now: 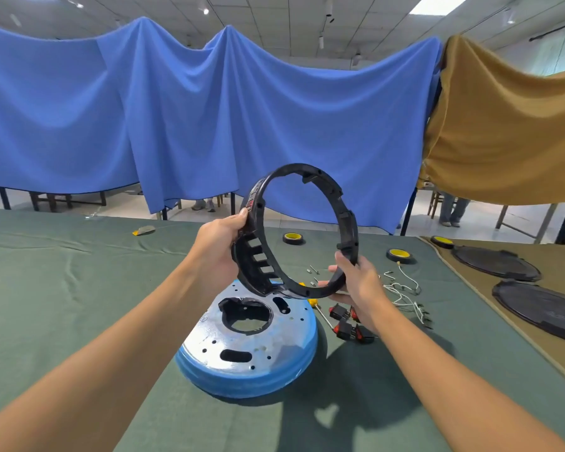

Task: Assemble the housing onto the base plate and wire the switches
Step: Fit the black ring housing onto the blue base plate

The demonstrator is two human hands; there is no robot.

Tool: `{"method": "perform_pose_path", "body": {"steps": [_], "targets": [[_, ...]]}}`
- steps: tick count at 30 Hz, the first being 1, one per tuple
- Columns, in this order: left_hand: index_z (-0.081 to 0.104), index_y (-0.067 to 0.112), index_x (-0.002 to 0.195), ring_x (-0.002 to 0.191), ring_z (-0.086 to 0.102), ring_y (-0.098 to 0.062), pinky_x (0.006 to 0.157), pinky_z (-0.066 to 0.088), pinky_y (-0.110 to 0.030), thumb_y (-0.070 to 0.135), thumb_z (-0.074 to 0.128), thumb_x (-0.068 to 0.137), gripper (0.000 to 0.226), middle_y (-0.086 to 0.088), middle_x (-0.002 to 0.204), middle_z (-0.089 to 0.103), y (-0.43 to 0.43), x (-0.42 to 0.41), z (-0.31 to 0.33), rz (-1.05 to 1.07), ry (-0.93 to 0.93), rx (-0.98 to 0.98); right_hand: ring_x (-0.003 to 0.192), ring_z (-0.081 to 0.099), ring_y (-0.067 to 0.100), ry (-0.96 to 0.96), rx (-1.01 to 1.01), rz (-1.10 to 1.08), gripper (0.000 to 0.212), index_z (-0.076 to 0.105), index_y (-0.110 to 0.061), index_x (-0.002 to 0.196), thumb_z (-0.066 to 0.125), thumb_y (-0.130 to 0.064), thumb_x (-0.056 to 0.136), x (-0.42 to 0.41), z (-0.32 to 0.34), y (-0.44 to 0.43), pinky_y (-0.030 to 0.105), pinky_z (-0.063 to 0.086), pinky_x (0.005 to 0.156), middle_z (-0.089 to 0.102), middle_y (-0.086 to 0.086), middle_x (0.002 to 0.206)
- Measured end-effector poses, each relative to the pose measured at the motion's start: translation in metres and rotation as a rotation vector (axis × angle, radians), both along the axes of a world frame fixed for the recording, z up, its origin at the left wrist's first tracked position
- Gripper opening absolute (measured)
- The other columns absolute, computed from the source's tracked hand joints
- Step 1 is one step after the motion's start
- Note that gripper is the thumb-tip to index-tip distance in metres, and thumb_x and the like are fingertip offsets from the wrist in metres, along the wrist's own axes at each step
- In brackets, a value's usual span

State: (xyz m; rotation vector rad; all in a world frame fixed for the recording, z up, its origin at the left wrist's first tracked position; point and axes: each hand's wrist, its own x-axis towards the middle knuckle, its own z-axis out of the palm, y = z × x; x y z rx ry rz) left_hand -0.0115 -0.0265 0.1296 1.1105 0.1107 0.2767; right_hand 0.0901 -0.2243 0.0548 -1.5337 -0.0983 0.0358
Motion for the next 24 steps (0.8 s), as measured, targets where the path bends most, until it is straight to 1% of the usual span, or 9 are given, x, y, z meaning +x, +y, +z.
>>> {"method": "perform_pose_path", "body": {"steps": [3, 6, 9, 12, 15, 17, 20, 22, 24], "targets": [[0.066, 0.013, 0.09, 0.051, 0.061, -0.017, 0.051, 0.054, -0.028, 0.022, 0.046, 0.103, 0.025, 0.0, 0.062, 0.06, 0.003, 0.0, -0.003, -0.004, 0.028, 0.008, 0.076, 0.072, 0.032, -0.064, -0.102, -0.063, 0.01, 0.051, -0.018, 0.092, 0.052, -0.024, 0.099, 0.0, -0.003, 0.003, 0.043, 0.061, 0.065, 0.066, 0.011, 0.101], [0.064, 0.012, 0.089, 0.057, 0.057, -0.016, 0.061, 0.051, -0.032, 0.019, 0.042, 0.104, 0.028, -0.002, 0.069, 0.059, 0.004, 0.004, -0.007, 0.046, 0.089, 0.05, 0.082, 0.069, 0.034, -0.126, -0.318, -0.157, 0.013, 0.053, -0.018, 0.086, 0.046, -0.022, 0.097, 0.001, -0.007, 0.003, 0.051, 0.059, 0.073, 0.068, 0.01, 0.093], [0.062, 0.01, 0.09, 0.058, 0.054, -0.015, 0.067, 0.048, -0.026, 0.017, 0.041, 0.105, 0.028, -0.005, 0.075, 0.062, 0.007, 0.009, -0.014, 0.163, 0.137, 0.187, 0.081, 0.067, 0.039, -0.126, -0.422, -0.153, 0.019, 0.056, -0.009, 0.087, 0.044, -0.021, 0.093, 0.002, -0.008, 0.002, 0.055, 0.056, 0.075, 0.066, 0.014, 0.09], [0.062, 0.015, 0.086, 0.065, 0.053, -0.018, 0.071, 0.043, -0.028, 0.029, 0.045, 0.104, 0.029, -0.005, 0.078, 0.061, 0.016, 0.015, -0.023, 0.23, 0.142, 0.346, 0.068, 0.071, 0.036, -0.099, -0.415, -0.128, 0.021, 0.057, -0.002, 0.089, 0.044, -0.018, 0.09, 0.001, -0.005, 0.003, 0.053, 0.059, 0.065, 0.066, 0.017, 0.089], [0.063, 0.016, 0.086, 0.081, 0.049, -0.022, 0.082, 0.042, -0.034, 0.044, 0.047, 0.1, 0.035, -0.003, 0.083, 0.056, 0.03, 0.021, -0.033, 0.304, 0.144, 0.473, 0.083, 0.067, 0.039, -0.129, -0.545, -0.1, 0.018, 0.055, -0.011, 0.081, 0.044, -0.023, 0.089, -0.001, 0.0, 0.005, 0.051, 0.058, 0.073, 0.067, 0.016, 0.09], [0.062, 0.017, 0.091, 0.086, 0.046, -0.022, 0.077, 0.038, -0.033, 0.05, 0.049, 0.098, 0.036, -0.001, 0.087, 0.052, 0.04, 0.025, -0.043, 0.343, 0.159, 0.551, 0.083, 0.068, 0.038, -0.133, -0.633, -0.063, 0.018, 0.052, -0.014, 0.078, 0.044, -0.029, 0.086, -0.005, 0.003, 0.008, 0.051, 0.056, 0.078, 0.068, 0.017, 0.091], [0.054, 0.02, 0.093, 0.084, 0.04, -0.021, 0.064, 0.027, -0.031, 0.049, 0.052, 0.096, 0.029, -0.003, 0.092, 0.045, 0.053, 0.029, -0.06, 0.368, 0.209, 0.62, 0.059, 0.071, 0.03, -0.115, -0.678, 0.031, 0.022, 0.052, -0.01, 0.085, 0.045, -0.031, 0.086, -0.011, 0.007, 0.013, 0.049, 0.059, 0.072, 0.067, 0.018, 0.09], [0.055, 0.015, 0.093, 0.079, 0.041, -0.021, 0.064, 0.029, -0.031, 0.048, 0.052, 0.096, 0.033, -0.004, 0.092, 0.045, 0.06, 0.029, -0.07, 0.364, 0.258, 0.633, 0.053, 0.07, 0.029, -0.089, -0.7, 0.112, 0.023, 0.051, -0.007, 0.092, 0.045, -0.029, 0.087, -0.014, 0.008, 0.015, 0.045, 0.061, 0.064, 0.067, 0.019, 0.09], [0.058, 0.012, 0.098, 0.083, 0.044, -0.02, 0.066, 0.033, -0.031, 0.05, 0.052, 0.095, 0.039, -0.004, 0.097, 0.047, 0.065, 0.028, -0.079, 0.327, 0.289, 0.614, 0.054, 0.071, 0.028, -0.076, -0.747, 0.177, 0.023, 0.049, -0.006, 0.095, 0.044, -0.027, 0.088, -0.018, 0.008, 0.017, 0.043, 0.061, 0.063, 0.07, 0.017, 0.083]]}}
